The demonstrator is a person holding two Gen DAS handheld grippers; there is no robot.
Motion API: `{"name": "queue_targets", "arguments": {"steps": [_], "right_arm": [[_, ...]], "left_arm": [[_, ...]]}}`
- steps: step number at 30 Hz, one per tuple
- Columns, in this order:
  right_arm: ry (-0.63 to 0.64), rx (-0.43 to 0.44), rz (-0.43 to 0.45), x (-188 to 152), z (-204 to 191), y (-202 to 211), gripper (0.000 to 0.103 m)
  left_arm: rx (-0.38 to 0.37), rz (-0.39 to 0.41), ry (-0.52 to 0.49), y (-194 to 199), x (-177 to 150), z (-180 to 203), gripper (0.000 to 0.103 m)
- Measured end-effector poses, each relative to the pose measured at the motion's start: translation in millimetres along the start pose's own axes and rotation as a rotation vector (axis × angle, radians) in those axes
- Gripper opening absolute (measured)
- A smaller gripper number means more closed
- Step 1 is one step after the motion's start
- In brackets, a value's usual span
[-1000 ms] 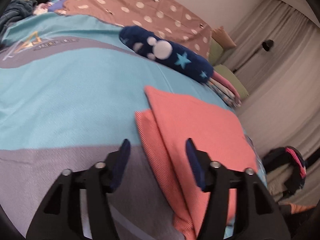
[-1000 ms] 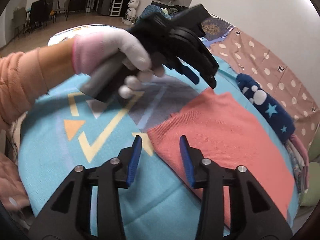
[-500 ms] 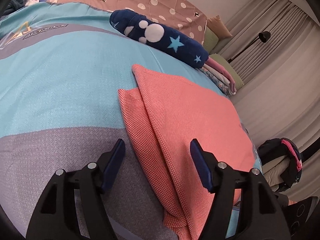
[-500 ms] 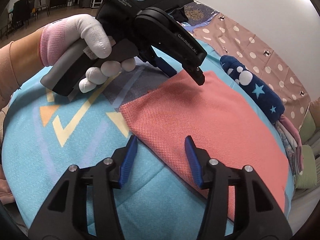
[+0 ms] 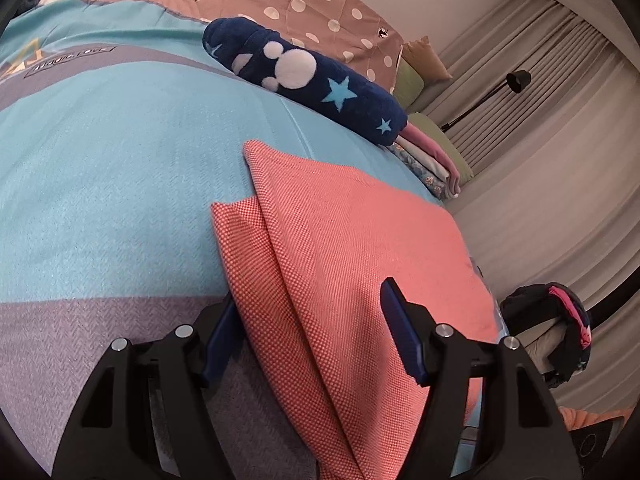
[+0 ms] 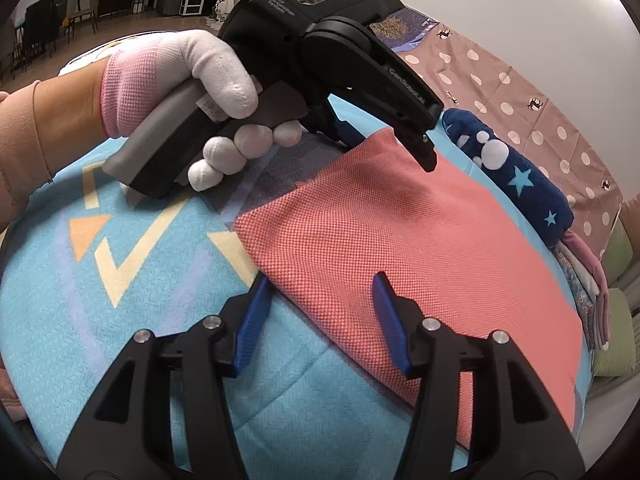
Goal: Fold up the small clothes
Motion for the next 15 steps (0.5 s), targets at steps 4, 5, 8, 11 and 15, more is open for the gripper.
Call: {"name": "queue_targets", "arguments": {"steps": [4, 5, 8, 11, 15], "right_arm": [[0.007, 0.002, 0.019, 1.5, -0.3, 2.8, 0.055], [0.013, 0.012, 0.026, 2.4, -3.6, 4.9, 0.055], [0.062, 0.018, 0.039, 4.6, -12.6, 5.5, 0.055], [0.107, -0.020, 0.037, 8.4, -16.3, -0.8, 0.055], [0.139, -0.080, 0.030, 13.5, -20.9, -4.4, 0.055]], "left_arm": [[0.042, 0.025, 0.051, 4.4, 2.3, -14.1, 0.036], [0.036, 0.030, 0.078, 5.0, 3.3, -18.1, 0.034], [0.001, 0.034, 0.130, 6.1, 4.7, -23.1, 0.033], [0.001, 0.020, 0.102, 2.9, 4.2, -17.6, 0.038], [-0.009, -0.008, 0.054, -1.4, 3.8, -6.3, 0.054]]}}
Point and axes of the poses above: each gripper's, at about its wrist camera, not at the fingertips, and y roughly against the way its jaws point, z to its right, x to its top, the point moved 10 cm from there along -y, roughly the way its jaws point, and after that the axes turned 15 degrees about z, right-handed, at the moved point
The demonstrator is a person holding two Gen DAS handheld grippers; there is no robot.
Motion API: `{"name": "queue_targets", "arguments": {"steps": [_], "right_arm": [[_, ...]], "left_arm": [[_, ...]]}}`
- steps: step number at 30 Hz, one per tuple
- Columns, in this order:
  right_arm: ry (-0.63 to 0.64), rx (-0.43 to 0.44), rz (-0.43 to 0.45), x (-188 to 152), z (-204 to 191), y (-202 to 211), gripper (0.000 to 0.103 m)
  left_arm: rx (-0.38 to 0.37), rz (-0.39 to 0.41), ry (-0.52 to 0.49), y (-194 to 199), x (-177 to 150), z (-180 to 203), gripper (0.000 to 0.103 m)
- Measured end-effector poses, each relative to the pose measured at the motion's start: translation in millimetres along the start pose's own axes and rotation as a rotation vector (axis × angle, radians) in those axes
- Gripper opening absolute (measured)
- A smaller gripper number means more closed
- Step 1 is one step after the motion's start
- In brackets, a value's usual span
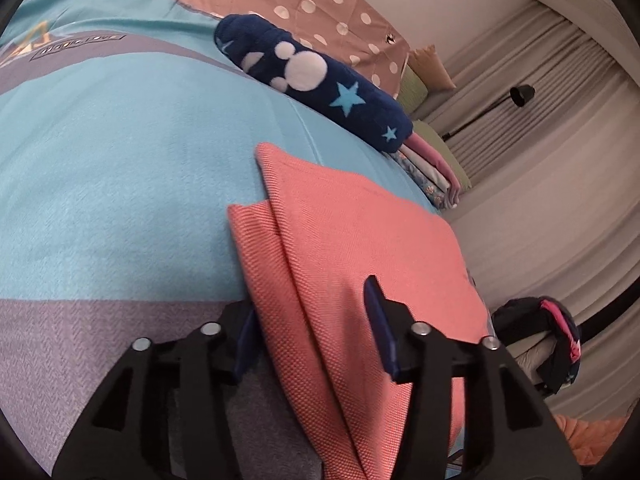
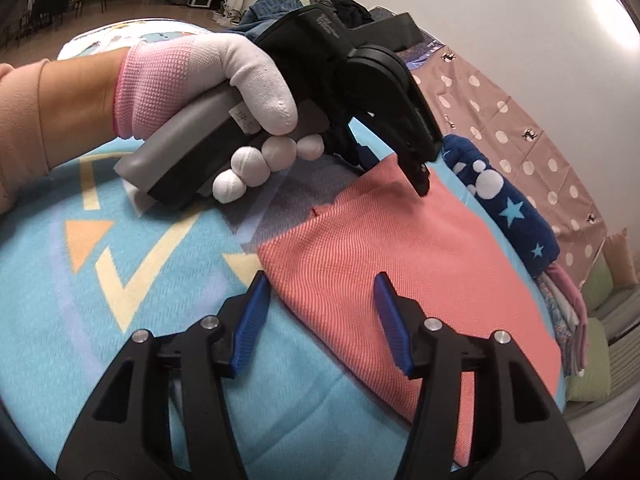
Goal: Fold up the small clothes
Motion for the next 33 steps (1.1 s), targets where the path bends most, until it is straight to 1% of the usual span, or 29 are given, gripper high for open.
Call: {"name": "queue_targets", "arguments": {"steps": [3, 6, 8, 12, 14, 15, 17, 19, 21, 26, 27, 28, 29, 30, 31, 33], "right_arm": [[0.030, -0.013, -0.003, -5.4, -0.2, 8.4, 0.055], [0.005, -0.013, -0.014, -12.1, 4.3, 10.8, 0.055], [-0.017, -0.016, -0.027, -11.5, 4.8, 4.1, 0.055], [-0.027, -0.038, -0.024, -2.9, 4.7, -15.5, 0.057], [-0.046, -0.047, -0.033, -3.0, 7.7, -20.1, 0.061], [-0.053, -0.048, -0.035, -3.3, 8.8, -20.9, 0.063], [-0.052, -0.051, -0.032, -3.4, 9.6, -21.5, 0.063], [-0.039, -0.059, -0.028, -2.7, 9.9, -23.3, 0.063], [-0.036, -0.063, -0.024, -0.7, 8.6, -24.0, 0.061], [-0.052, -0.085, -0.022, 3.6, 12.5, -29.0, 0.060], [-0.045, -0.089, -0.016, 5.0, 11.7, -28.0, 0.053], [-0.036, -0.088, -0.013, 6.0, 10.3, -26.9, 0.029], [-0.025, -0.095, -0.011, 6.5, 9.6, -25.5, 0.014], [-0.025, -0.114, -0.005, 6.5, 13.3, -23.7, 0.005], [-0.038, -0.119, 0.009, 8.5, 17.2, -20.0, 0.005], [-0.107, -0.128, 0.030, 11.5, 31.4, -12.6, 0.005]], "left_arm": [[-0.023, -0.027, -0.007, 0.6, -4.5, 4.9, 0.055], [-0.051, -0.031, -0.007, -2.1, -5.9, 5.2, 0.056], [-0.055, -0.017, 0.012, -9.6, -1.4, 5.5, 0.056], [-0.036, -0.009, -0.028, -26.4, 2.9, 10.4, 0.055], [-0.030, -0.008, -0.024, -28.6, 3.9, 9.5, 0.051], [-0.027, -0.006, -0.015, -28.5, 4.6, 7.3, 0.046], [-0.022, -0.001, 0.014, -28.5, 6.2, 1.8, 0.034], [-0.017, -0.003, 0.070, -29.6, 6.9, -7.3, 0.016], [-0.035, -0.007, 0.110, -30.8, 7.2, -10.1, 0.014], [-0.010, -0.015, 0.077, -32.2, 7.6, -5.6, 0.012], [-0.006, -0.018, 0.080, -32.3, 8.2, -5.2, 0.011], [-0.004, -0.020, 0.084, -32.3, 8.9, -5.7, 0.011], [0.000, -0.022, 0.085, -32.1, 9.2, -5.8, 0.011], [0.007, -0.025, 0.081, -32.4, 9.6, -5.3, 0.011], [0.019, -0.029, 0.073, -32.7, 10.1, -4.4, 0.011], [0.047, -0.036, 0.047, -32.9, 11.7, -1.3, 0.011]]}}
Point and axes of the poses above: each gripper's, at about its wrist camera, not at the fingertips, and y roughly against the way its jaws point, z to its right, x to its top, the point moved 10 cm from there along -y, roughly the way its jaws point, and after that the axes turned 15 degrees about z, right-handed, at the moved point
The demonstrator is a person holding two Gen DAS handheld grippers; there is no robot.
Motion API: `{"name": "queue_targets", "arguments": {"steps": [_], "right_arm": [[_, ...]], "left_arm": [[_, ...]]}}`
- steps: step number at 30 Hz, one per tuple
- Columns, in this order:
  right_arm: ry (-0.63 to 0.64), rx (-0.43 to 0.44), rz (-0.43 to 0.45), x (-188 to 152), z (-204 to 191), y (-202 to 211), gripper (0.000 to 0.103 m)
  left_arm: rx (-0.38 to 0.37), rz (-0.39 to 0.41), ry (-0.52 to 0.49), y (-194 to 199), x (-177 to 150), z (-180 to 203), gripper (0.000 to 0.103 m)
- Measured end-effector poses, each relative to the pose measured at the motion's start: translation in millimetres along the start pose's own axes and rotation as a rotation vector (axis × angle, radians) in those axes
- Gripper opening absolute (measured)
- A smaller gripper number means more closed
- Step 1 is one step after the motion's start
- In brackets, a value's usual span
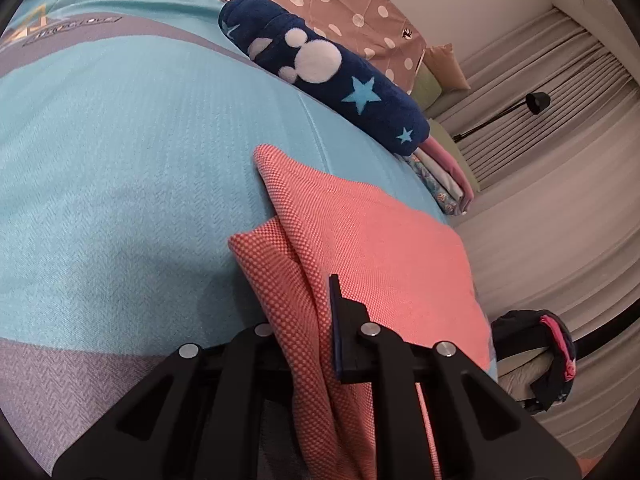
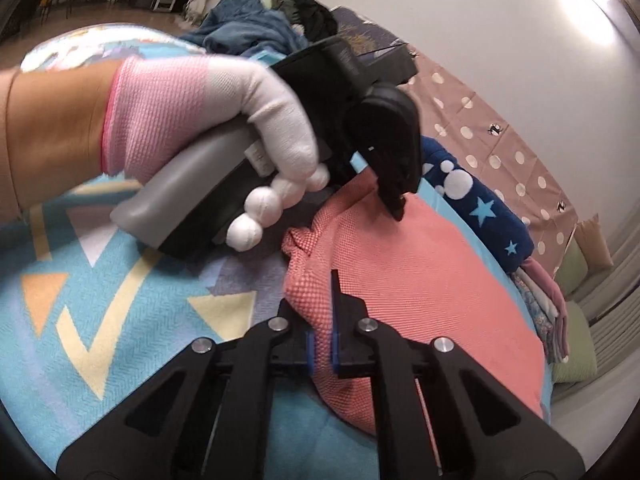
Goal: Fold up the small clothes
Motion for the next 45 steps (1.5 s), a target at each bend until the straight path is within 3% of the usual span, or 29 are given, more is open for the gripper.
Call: {"name": "queue_targets", "arguments": {"steps": [3, 6, 21, 32, 41, 45], "right_arm": [[-0.144, -0.005, -0.001, 1.5, 26.5, 9.5, 0.005], [-0.250, 0.005, -0.012, -2.4, 49.9, 14.6, 0.005], [-0.452, -0.058, 0.072, -14.0, 128.7, 58.7, 0.005], [-0.599, -0.104, 0.074, -64.9, 188.8, 81.6, 0.005], [-0.773, -0.169, 0.050, -126.0, 249.9, 101.9, 0.005], [-0.882, -0.158, 0.024, -157.8, 266.6, 107.1, 0.005]], "left_arm": [[0.023, 0.001, -0.048, 2.4, 4.1, 10.4, 0.009], [-0.001, 0.020, -0.050, 5.8, 11.9, 25.0, 0.008], [-0.033, 0.052, -0.151, -11.8, 25.6, 122.0, 0.008], [-0.013, -0.009, -0.240, -70.2, 3.3, 192.2, 0.007], [0.013, -0.099, -0.314, -133.0, -29.8, 241.8, 0.007], [0.042, -0.141, -0.347, -156.6, -46.5, 251.1, 0.007]]}}
Point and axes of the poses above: each gripper's, at about its wrist camera, not at the fingertips, and y roughly against the way its jaws point, z to its right, x to its top, the point moved 10 cm from there along -y, roughly the way its jaws point, and after that the axes turned 15 degrees about z, right-handed, at the moved point
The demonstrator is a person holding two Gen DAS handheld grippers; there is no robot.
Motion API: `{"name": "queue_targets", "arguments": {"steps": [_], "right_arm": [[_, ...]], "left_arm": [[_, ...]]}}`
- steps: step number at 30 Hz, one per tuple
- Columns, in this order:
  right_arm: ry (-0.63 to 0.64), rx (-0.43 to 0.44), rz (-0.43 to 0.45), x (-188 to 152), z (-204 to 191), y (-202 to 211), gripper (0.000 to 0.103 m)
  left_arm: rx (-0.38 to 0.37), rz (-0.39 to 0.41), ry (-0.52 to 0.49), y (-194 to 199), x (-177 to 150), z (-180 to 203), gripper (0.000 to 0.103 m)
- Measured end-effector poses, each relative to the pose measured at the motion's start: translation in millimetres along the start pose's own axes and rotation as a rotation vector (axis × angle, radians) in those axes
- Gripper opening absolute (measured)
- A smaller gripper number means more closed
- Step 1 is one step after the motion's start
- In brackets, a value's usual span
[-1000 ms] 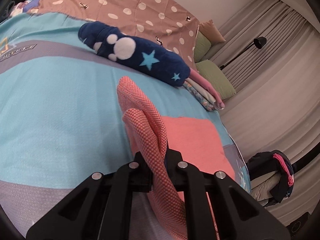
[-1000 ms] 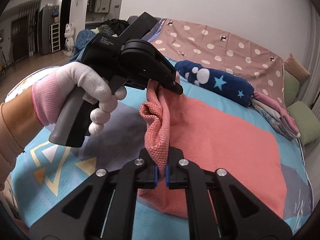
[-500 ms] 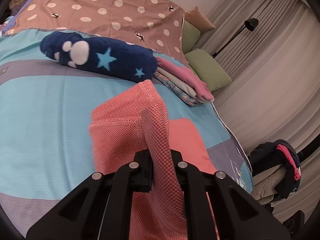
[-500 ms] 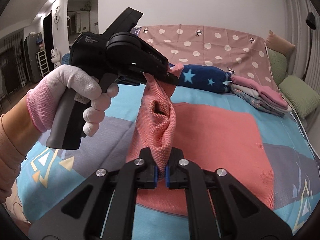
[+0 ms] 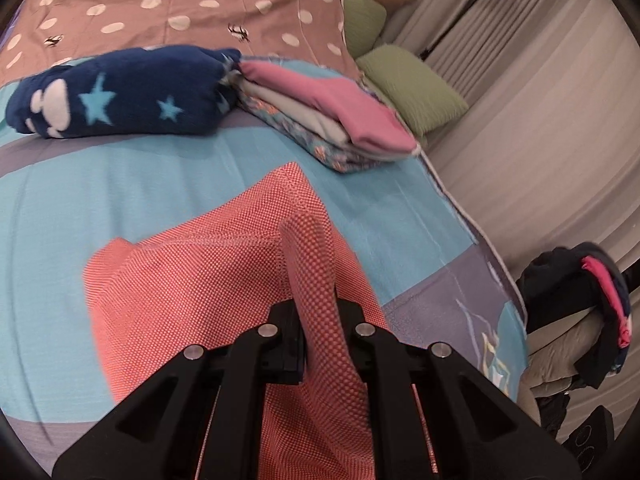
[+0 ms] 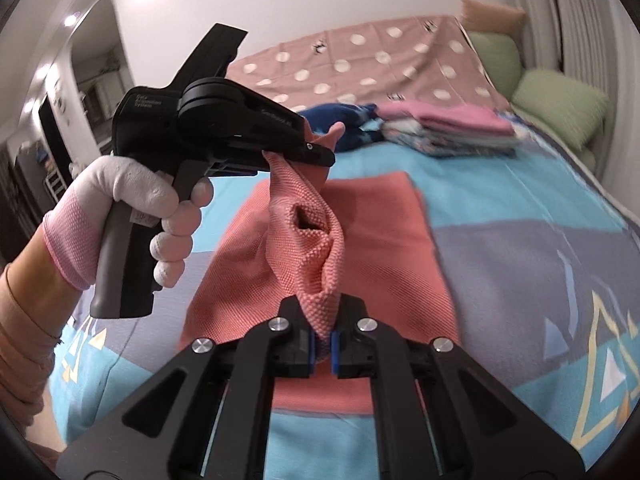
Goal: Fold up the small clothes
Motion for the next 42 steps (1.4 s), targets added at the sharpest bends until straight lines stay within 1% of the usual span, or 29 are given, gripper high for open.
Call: {"name": "queue_targets", "arguments": {"steps": [3, 6, 9, 14, 16, 17, 19, 21, 23, 24, 25, 27, 31, 32, 34, 37, 40, 42], "right_arm": [[-0.068, 0.012, -0.026, -7.4, 14.8, 0.8, 0.005], [-0.103, 0.022, -0.038, -11.1, 24.1, -1.2, 0.005], [-0.117, 0.029, -0.035, -12.3, 27.3, 1.8, 0.005], [-0.146, 0.035, -0.012, -7.7, 31.3, 8.6, 0.005], [-0.151, 0.027, -0.008, -7.0, 34.1, 11.6, 0.005], [-0.149, 0.025, -0.015, -8.8, 34.6, 12.4, 0.005], [-0.145, 0.025, -0.056, -18.0, 34.3, 11.2, 0.006], [-0.171, 0.020, -0.104, -30.3, 37.3, 9.0, 0.009], [-0.194, 0.025, -0.128, -37.1, 40.3, 11.0, 0.013], [-0.207, 0.025, -0.136, -40.1, 44.0, 13.3, 0.016], [-0.213, 0.025, -0.139, -41.6, 46.9, 15.0, 0.018], [-0.228, 0.032, -0.144, -42.6, 51.9, 19.5, 0.020], [-0.247, 0.049, -0.154, -44.0, 59.0, 23.9, 0.021], [-0.251, 0.053, -0.156, -44.0, 59.9, 23.9, 0.021], [-0.256, 0.063, -0.159, -44.6, 60.1, 25.6, 0.021], [-0.241, 0.065, -0.156, -43.2, 60.6, 29.7, 0.021], [-0.230, 0.061, -0.155, -41.6, 62.3, 30.5, 0.021], [-0.225, 0.058, -0.158, -41.4, 63.1, 30.7, 0.021]], "left_arm": [[0.019, -0.027, -0.027, -14.1, -6.8, 8.7, 0.007], [0.038, -0.041, -0.053, -21.0, -9.8, 13.4, 0.007], [0.059, -0.043, -0.074, -25.1, -11.5, 17.2, 0.007], [0.066, -0.042, -0.083, -28.7, -11.4, 26.4, 0.007], [0.078, -0.049, -0.109, -33.4, -13.9, 31.7, 0.009], [0.089, -0.057, -0.125, -36.6, -16.3, 33.1, 0.011], [0.109, -0.079, -0.158, -42.7, -23.5, 35.2, 0.033], [0.104, -0.068, -0.180, -41.7, -26.3, 41.6, 0.038], [0.107, -0.041, -0.219, -34.9, -24.2, 46.8, 0.039], [0.108, -0.027, -0.242, -30.2, -22.9, 50.1, 0.041], [0.103, -0.005, -0.267, -21.2, -20.9, 54.0, 0.044], [0.093, 0.033, -0.297, -5.9, -18.1, 58.1, 0.053], [0.090, 0.093, -0.329, 27.7, -20.9, 59.2, 0.062], [0.090, 0.103, -0.332, 35.0, -23.2, 58.3, 0.062], [0.094, 0.107, -0.325, 51.5, -33.5, 51.2, 0.062], [0.110, 0.092, -0.323, 71.5, -56.5, 36.2, 0.062], [0.163, 0.071, -0.340, 89.2, -84.8, 16.0, 0.062], [0.195, 0.053, -0.328, 100.6, -104.9, 0.4, 0.063]]}}
Point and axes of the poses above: each gripper's, at about its wrist camera, not at the fingertips, and y roughly against the way its jaws point, z to its right, x to its top, the point moved 10 cm from there along -y, roughly the way its jaws point, and after that the axes turned 15 degrees about z, right-handed, at the moved point
